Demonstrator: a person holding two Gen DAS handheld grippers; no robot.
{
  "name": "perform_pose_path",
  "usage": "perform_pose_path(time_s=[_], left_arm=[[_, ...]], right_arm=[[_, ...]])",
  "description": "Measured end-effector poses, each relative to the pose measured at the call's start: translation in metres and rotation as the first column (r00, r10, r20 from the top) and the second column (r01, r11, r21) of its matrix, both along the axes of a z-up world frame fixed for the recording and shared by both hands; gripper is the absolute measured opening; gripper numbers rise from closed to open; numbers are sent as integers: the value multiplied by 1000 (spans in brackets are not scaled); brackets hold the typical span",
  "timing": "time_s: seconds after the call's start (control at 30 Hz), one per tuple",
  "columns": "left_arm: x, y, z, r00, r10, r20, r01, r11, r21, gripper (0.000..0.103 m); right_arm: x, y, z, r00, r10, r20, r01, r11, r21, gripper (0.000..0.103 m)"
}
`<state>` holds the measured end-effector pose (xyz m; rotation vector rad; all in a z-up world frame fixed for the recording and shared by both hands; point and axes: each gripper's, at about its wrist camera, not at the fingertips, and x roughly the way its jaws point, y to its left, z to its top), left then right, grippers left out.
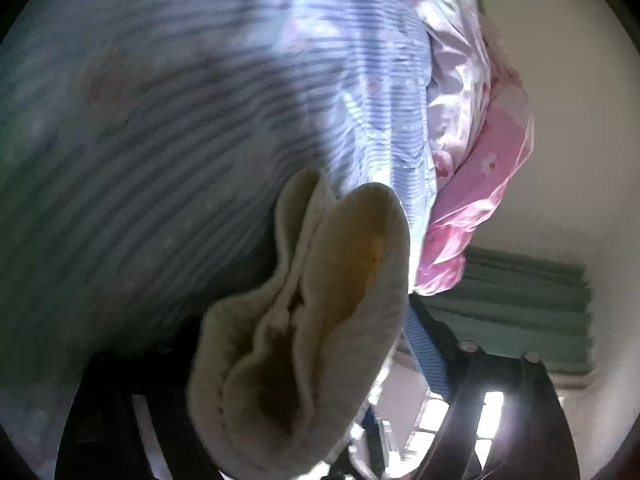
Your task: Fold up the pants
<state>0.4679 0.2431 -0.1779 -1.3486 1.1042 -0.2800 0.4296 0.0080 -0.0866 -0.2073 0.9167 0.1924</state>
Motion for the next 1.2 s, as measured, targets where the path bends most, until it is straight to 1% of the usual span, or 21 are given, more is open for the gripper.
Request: perform_pose_path(time_s=[0.03,0.07,0.13,0.17,0.23,0.33,0.37,0.43,0.47,0.53,0.57,0.63,0.67,0.7,0.77,0.8,0.83,0.87,0.97,1.1,1.2], left_arm=[[2,-3,3,1000,-13,10,13,999,43,56],[2,-6,5,999,-32,31,30,998,63,54],[2,-8,3,997,-53,51,51,998,35,41],[-1,-7,2,997,-51,50,50,999,22,40],[-2,-7,3,997,-45,59,44,998,34,32],[-10,-8,18,993,-60,104,49,993,108,27],[-9,-13,29,989,-77,129,54,983,176,27],[-12,-23,52,977,-120,179,59,949,310,26],[-14,-29,65,968,-142,206,55,924,378,25],[-21,-44,88,947,-189,261,36,867,498,25],[-25,-53,100,932,-221,286,26,831,556,25],[-32,-71,123,905,-283,318,11,763,647,25],[-38,-83,137,886,-322,334,2,723,691,25],[-40,-91,146,875,-344,340,-3,699,715,25],[-46,-113,169,856,-385,344,-21,640,768,25],[-47,-121,178,851,-397,344,-24,625,780,25],[-49,-129,186,840,-412,352,-25,619,785,25],[-49,-139,196,840,-416,348,-23,615,788,25],[-47,-167,219,835,-426,349,-11,621,784,25],[-46,-220,247,819,-463,340,0,592,806,24],[-48,-269,261,787,-514,342,22,577,816,24]], right_arm=[[1,-2,-1,1000,-13,-3,13,1000,4,66],[3,-6,-3,1000,-29,-5,29,1000,7,66],[5,-13,-6,999,-47,-13,47,999,11,66],[6,-15,-8,999,-52,-18,52,999,15,66],[8,-20,-12,998,-62,-29,63,998,27,66],[10,-25,-16,996,-78,-47,81,995,63,66],[9,-25,-15,996,-79,-43,82,995,65,66],[8,-25,-12,997,-75,-27,76,995,59,65],[8,-26,-10,997,-77,-15,77,996,54,66],[8,-28,-7,996,-85,0,85,995,54,66],[9,-32,-6,996,-93,-3,93,993,70,66],[10,-41,-4,994,-104,-20,106,989,104,66],[9,-47,-2,993,-112,-22,114,986,119,66],[8,-52,0,993,-115,-20,116,986,122,66],[4,-66,9,993,-116,-4,116,984,137,66],[1,-76,15,993,-120,8,118,983,139,66],[-2,-86,22,992,-125,20,121,982,142,66],[-5,-94,27,991,-128,29,123,982,143,66],[-16,-128,50,988,-138,67,129,984,125,66],[-35,-181,81,981,-161,105,147,981,128,66],[-53,-229,99,972,-202,118,183,971,153,66]])
